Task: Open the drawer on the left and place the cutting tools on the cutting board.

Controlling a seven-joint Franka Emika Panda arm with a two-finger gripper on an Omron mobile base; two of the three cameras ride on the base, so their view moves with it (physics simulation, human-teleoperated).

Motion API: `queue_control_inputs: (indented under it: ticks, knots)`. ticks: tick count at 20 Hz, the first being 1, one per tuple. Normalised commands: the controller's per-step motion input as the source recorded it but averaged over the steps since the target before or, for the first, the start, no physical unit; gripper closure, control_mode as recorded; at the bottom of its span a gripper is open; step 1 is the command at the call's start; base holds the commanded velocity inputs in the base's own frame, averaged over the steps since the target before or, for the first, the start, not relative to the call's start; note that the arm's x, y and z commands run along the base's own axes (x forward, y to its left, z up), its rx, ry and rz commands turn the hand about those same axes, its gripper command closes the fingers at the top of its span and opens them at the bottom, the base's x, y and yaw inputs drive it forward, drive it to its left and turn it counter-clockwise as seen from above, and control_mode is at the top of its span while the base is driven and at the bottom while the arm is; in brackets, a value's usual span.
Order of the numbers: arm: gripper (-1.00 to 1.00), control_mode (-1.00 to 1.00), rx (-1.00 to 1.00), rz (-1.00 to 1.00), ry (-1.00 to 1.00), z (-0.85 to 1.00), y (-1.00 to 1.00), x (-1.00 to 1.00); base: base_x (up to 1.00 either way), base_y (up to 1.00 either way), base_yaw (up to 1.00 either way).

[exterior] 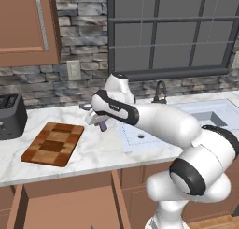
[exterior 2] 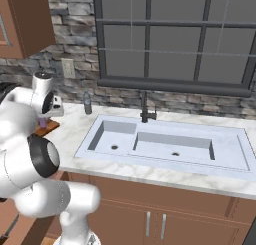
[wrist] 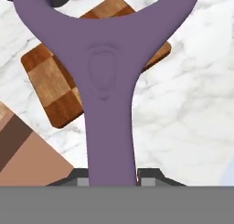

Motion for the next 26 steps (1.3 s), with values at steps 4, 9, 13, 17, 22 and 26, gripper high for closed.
queue_control_inputs:
  ticks: [4, 9, 13, 17, 22, 26]
  knots:
    - [1.0, -1.0, 0.0, 0.04, -0.07, -0.42, 0.27, 0.4, 0.0, 0.0, 0.0]
    - [1.0, -1.0, 0.0, 0.01, 0.0, -0.32, 0.15, 0.56, 0.0, 0.0, 0.0]
    - [1.0, -1.0, 0.0, 0.01, 0.0, -0.24, 0.17, 0.65, 0.0, 0.0, 0.0]
    - [1.0, -1.0, 0.0, 0.01, 0.0, -0.19, 0.28, 0.52, 0.0, 0.0, 0.0]
    - [1.0, -1.0, 0.0, 0.0, 0.0, -0.19, 0.44, 0.37, 0.0, 0.0, 0.0]
    - [1.0, -1.0, 0.0, 0.0, 0.0, -0.21, 0.44, 0.25, 0.0, 0.0, 0.0]
